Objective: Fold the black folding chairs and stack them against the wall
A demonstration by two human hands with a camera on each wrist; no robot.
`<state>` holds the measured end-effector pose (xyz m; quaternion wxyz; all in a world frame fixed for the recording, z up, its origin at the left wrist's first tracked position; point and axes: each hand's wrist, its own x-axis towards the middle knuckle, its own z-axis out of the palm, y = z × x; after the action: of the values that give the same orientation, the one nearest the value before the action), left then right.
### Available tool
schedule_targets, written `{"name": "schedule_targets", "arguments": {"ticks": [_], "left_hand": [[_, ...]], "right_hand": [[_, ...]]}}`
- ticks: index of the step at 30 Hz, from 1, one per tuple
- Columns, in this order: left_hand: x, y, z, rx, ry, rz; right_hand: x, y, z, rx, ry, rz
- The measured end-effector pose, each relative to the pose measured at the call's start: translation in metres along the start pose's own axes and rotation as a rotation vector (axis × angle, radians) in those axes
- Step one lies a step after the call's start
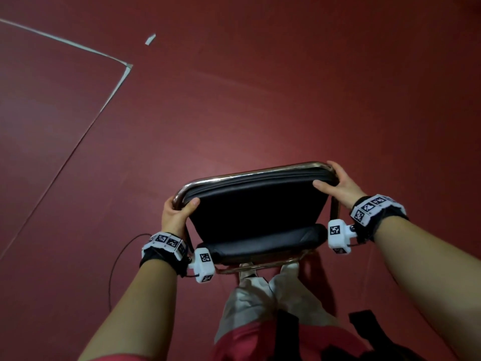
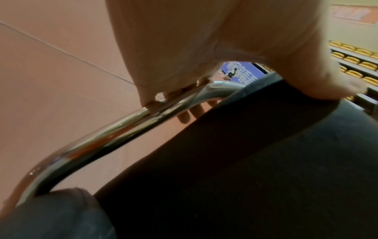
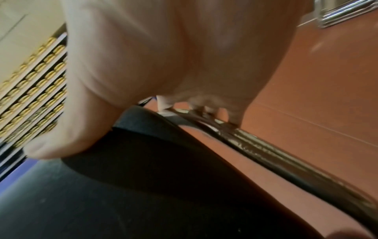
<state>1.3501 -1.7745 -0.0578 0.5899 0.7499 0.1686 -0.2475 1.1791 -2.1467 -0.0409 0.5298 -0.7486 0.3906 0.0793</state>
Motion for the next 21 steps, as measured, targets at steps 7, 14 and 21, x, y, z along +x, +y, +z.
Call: {"name": "schedule_targets", "arguments": {"ticks": [7, 14, 21], "left_hand": [[0.002, 0.007, 0.006, 0.023, 0.042, 0.013], [0.007, 0.016, 0.03, 0.022, 0.045, 0.005], [-0.006, 0.038, 0.098, 0.04, 0.091, 0.039]], "right_hand": [[0.003, -0.002, -0.001, 0.08, 0.041, 0.038], [0.01, 0.005, -0.008, 0.136, 0.156, 0.062], [0.019, 0.039, -0.051, 0.281, 0.22, 0.052]]}}
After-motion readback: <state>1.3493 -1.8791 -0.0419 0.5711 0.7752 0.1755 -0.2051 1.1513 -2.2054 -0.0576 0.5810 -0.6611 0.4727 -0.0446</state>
